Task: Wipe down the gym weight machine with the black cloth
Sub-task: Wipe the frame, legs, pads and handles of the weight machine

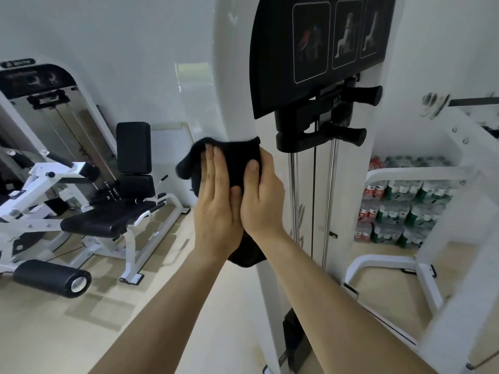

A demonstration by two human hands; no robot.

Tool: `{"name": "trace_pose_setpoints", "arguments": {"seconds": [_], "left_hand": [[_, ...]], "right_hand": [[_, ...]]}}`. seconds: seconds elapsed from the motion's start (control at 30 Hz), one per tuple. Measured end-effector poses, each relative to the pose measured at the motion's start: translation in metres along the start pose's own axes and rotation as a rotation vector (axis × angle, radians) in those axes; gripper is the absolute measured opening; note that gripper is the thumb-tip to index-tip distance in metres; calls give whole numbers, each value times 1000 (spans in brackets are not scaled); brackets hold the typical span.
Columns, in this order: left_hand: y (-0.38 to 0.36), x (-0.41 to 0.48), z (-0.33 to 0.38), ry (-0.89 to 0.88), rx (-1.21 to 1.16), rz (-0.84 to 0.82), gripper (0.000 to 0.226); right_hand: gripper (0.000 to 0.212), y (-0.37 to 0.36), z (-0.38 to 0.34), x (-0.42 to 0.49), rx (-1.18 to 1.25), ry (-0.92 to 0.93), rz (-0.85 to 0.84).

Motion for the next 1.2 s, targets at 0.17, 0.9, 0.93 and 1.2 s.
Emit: {"name": "trace_pose_setpoints", "arguments": {"seconds": [0.17, 0.9, 0.93, 1.2], "left_hand": [[-17, -42, -5, 23, 7, -32, 55], [-69, -162, -29, 186, -161, 200, 62], [-67, -156, -29, 163, -149, 228, 60], [-109, -230, -44, 125, -208, 239, 62]], "right_hand": [[44, 3, 41, -24, 39, -45, -55], [47, 12, 174, -100, 21, 82, -178], [44, 11, 172, -94, 45, 89, -192], [41, 15, 222, -128, 141, 230, -214]]}}
Point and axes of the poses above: each hand's wrist, its own x-axis towards the middle knuckle, its own y-axis out of the back of the hand, z = x × y, the point moved 8 cm from there along x, towards the middle knuckle, and after that the axes turned 7 degrees about -y, right-handed, at the moved point
